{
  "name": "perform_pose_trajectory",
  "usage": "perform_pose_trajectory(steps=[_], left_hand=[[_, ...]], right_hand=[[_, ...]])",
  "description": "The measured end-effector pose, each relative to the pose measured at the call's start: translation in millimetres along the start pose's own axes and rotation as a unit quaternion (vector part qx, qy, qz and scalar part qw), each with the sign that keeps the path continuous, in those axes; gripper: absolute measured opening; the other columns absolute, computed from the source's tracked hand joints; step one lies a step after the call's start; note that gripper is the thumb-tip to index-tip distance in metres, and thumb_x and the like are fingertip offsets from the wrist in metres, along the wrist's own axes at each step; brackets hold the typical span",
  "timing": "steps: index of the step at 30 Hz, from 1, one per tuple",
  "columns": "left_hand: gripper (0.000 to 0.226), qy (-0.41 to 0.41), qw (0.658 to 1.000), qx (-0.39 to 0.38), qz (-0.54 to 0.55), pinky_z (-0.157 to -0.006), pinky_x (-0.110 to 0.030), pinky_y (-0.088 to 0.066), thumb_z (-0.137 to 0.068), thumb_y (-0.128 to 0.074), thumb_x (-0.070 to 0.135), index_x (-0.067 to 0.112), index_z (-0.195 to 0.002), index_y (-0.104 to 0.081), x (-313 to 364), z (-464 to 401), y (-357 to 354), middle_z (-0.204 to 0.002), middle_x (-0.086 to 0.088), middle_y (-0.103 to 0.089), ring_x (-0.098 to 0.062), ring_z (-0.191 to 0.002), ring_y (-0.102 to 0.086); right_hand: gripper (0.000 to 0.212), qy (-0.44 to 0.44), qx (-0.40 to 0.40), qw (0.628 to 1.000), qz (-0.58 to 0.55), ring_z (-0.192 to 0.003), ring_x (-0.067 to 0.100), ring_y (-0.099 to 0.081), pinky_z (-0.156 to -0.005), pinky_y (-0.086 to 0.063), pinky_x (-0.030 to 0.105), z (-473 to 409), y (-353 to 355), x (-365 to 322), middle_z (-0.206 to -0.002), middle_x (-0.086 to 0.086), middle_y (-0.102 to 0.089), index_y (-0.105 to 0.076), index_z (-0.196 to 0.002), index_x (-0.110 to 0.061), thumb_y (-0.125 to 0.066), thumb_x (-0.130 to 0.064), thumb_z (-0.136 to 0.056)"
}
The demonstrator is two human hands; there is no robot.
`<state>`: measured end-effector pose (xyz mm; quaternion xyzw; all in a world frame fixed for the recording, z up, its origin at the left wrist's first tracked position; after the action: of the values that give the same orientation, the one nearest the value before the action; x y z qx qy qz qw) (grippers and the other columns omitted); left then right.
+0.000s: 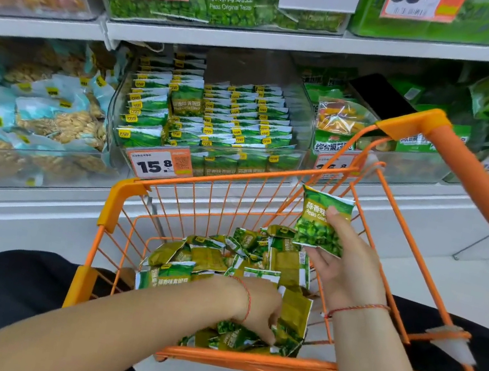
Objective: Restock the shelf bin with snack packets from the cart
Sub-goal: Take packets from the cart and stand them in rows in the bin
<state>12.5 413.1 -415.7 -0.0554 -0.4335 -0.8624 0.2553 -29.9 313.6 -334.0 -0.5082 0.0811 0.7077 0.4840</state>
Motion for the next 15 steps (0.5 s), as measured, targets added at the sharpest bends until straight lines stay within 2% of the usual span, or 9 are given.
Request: perform_pose_trajectory(steps=[3, 5, 6, 8, 10, 12, 14, 15], left_hand=[[0.035, -0.011, 1.000, 0.024, -0.007, -0.059, -0.031, -0.041, -0.092, -0.058, 0.035, 0.002, -0.085, -0.066, -5, 2, 6, -0.069, -0.010, -0.059, -0.026, -0.067, -0.052], [0.030, 0.009, 0.998, 0.046, 0.051, -0.060, -0.030, -0.037, -0.094, -0.056, 0.034, 0.007, -0.086, -0.065, -22, 14, 19, -0.067, -0.005, -0.054, -0.022, -0.067, -0.049], [0.030, 0.019, 0.994, 0.061, 0.093, -0.062, -0.030, -0.038, -0.094, -0.056, 0.035, 0.007, -0.086, -0.064, -32, 23, 27, -0.069, -0.004, -0.056, -0.021, -0.068, -0.050], [0.032, 0.039, 0.978, 0.089, 0.185, -0.059, -0.026, -0.040, -0.094, -0.056, 0.034, 0.003, -0.098, -0.065, -50, 46, 44, -0.067, -0.003, -0.057, -0.015, -0.063, -0.054], [0.029, 0.056, 0.946, 0.124, 0.295, -0.057, -0.017, -0.046, -0.094, -0.057, 0.030, 0.005, -0.108, -0.062, -63, 69, 57, -0.059, 0.005, -0.050, -0.002, -0.053, -0.053], [0.019, 0.048, 0.895, 0.156, 0.414, -0.069, -0.022, -0.056, -0.095, -0.056, 0.024, 0.009, -0.106, -0.058, -72, 91, 70, -0.065, 0.008, -0.034, 0.004, -0.054, -0.055], [0.013, 0.057, 0.834, 0.186, 0.516, -0.071, -0.025, -0.058, -0.095, -0.055, 0.020, 0.014, -0.107, -0.053, -77, 113, 80, -0.083, 0.007, -0.025, 0.000, -0.065, -0.065], [0.014, 0.058, 0.799, 0.207, 0.562, -0.067, -0.024, -0.058, -0.094, -0.055, 0.018, 0.016, -0.107, -0.052, -78, 121, 83, -0.084, 0.004, -0.038, -0.006, -0.067, -0.067]], right_hand=[[0.031, -0.008, 0.005, 1.000, 0.003, -0.114, 0.029, -0.054, -0.063, -0.050, 0.023, 0, 1, 1, -0.121, 0.004, -0.059, -0.063, -0.111, -0.016, -0.069, -0.027, -0.083], [0.036, -0.007, 0.014, 1.000, 0.003, -0.113, 0.026, -0.054, -0.062, -0.050, 0.022, -2, 1, 2, -0.121, 0.003, -0.059, -0.060, -0.116, -0.014, -0.069, -0.026, -0.083], [0.033, -0.005, 0.016, 1.000, 0.005, -0.112, 0.024, -0.054, -0.061, -0.051, 0.021, -3, 2, 2, -0.119, 0.002, -0.060, -0.061, -0.114, -0.014, -0.069, -0.025, -0.084], [0.025, -0.005, 0.014, 1.000, 0.007, -0.114, 0.023, -0.055, -0.057, -0.052, 0.020, -5, 2, 4, -0.112, 0.002, -0.062, -0.061, -0.107, -0.014, -0.068, -0.023, -0.085], [0.023, -0.013, 0.009, 1.000, 0.006, -0.110, 0.021, -0.059, -0.053, -0.053, 0.019, -6, 3, 7, -0.104, 0.002, -0.064, -0.062, -0.107, -0.013, -0.067, -0.021, -0.086], [0.022, -0.017, -0.003, 1.000, 0.015, -0.104, 0.018, -0.061, -0.054, -0.053, 0.022, -5, 0, 6, -0.103, 0.000, -0.063, -0.061, -0.108, -0.013, -0.065, -0.020, -0.087], [0.026, -0.016, -0.014, 1.000, 0.020, -0.105, 0.016, -0.057, -0.061, -0.052, 0.026, -4, -1, 6, -0.103, -0.007, -0.058, -0.058, -0.113, -0.014, -0.064, -0.021, -0.088], [0.030, -0.014, -0.020, 0.999, 0.021, -0.108, 0.017, -0.053, -0.064, -0.052, 0.029, -4, -3, 6, -0.102, -0.010, -0.054, -0.056, -0.118, -0.013, -0.063, -0.021, -0.089]])
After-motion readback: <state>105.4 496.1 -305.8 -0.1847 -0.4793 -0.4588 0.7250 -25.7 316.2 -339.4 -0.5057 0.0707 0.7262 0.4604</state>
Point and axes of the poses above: each hand's wrist, its own z-axis away from the middle knuckle, its own y-axis out of the back of the hand, x = y × z, the point moved 3 cm from there along -z, towards the middle knuckle
